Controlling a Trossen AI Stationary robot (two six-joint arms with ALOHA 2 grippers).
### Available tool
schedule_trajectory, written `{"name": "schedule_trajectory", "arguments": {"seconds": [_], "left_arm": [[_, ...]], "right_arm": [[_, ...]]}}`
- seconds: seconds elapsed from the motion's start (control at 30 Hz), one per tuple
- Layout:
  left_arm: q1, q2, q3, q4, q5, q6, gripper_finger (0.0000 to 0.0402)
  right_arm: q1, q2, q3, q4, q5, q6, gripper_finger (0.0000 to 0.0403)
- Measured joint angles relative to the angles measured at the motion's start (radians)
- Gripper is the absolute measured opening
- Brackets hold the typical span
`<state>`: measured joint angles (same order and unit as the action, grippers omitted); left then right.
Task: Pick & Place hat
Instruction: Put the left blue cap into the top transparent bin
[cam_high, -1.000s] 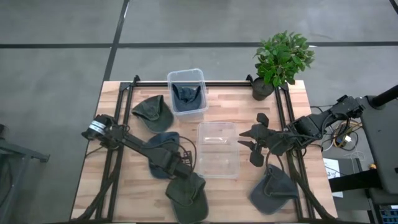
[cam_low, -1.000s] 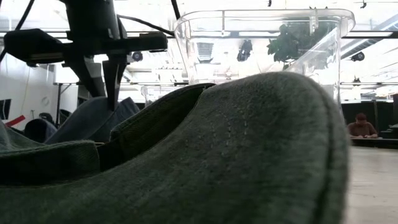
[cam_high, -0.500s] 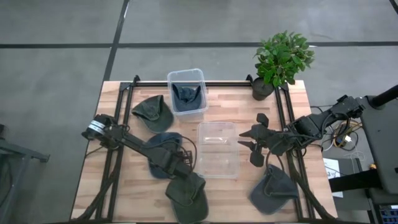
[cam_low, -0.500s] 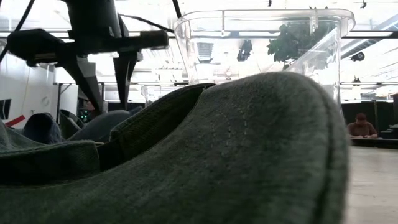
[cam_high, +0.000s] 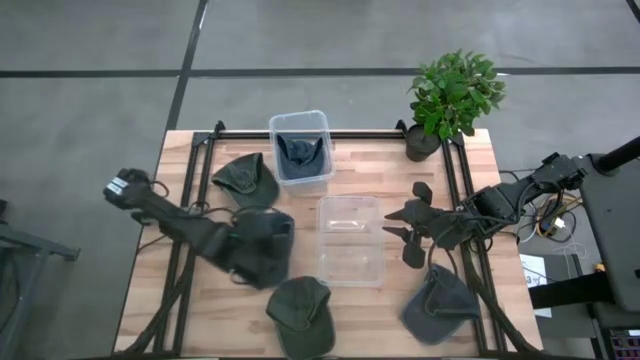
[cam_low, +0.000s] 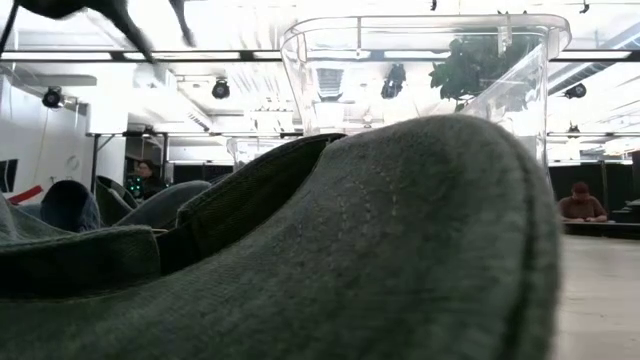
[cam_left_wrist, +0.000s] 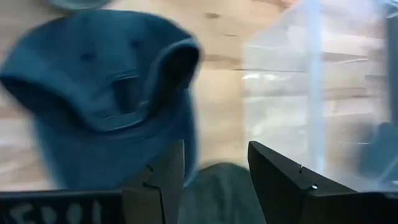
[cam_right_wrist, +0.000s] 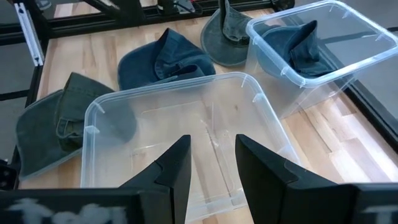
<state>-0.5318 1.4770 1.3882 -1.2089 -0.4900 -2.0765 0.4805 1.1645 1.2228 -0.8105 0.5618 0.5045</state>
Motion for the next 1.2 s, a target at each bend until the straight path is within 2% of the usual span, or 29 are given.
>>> {"name": "schedule_trajectory", "arguments": {"seconds": [0.13, 0.23, 0.53, 0.73, 1.0, 1.2], "left_arm": [[-0.08, -0.043, -0.042, -0.116, 0.037, -0.162, 0.0169], [-0.128, -0.056, -0.114, -0.126, 0.084, -0.254, 0.0169], [-0.154, -0.126, -0.384, 0.139, 0.147, -0.274, 0.0169], [-0.154, -0.164, -0.483, 0.159, 0.238, -0.284, 0.0169], [-0.154, -0.198, -0.584, 0.166, 0.237, -0.284, 0.0169], [-0.153, -0.221, -0.684, 0.315, 0.179, -0.275, 0.0169]], "right_arm": [[0.0, 0.0, 0.0, 0.0, -0.018, 0.0, 0.0118], [0.0, 0.0, 0.0, 0.001, -0.019, 0.0, 0.0118], [0.0, 0.0, 0.0, 0.002, -0.021, 0.006, 0.0118], [0.0, 0.0, 0.0, 0.007, -0.021, 0.012, 0.0118], [0.0, 0.0, 0.0, 0.017, -0.021, 0.012, 0.0118], [0.0, 0.0, 0.0, 0.031, -0.021, 0.012, 0.0118]]}}
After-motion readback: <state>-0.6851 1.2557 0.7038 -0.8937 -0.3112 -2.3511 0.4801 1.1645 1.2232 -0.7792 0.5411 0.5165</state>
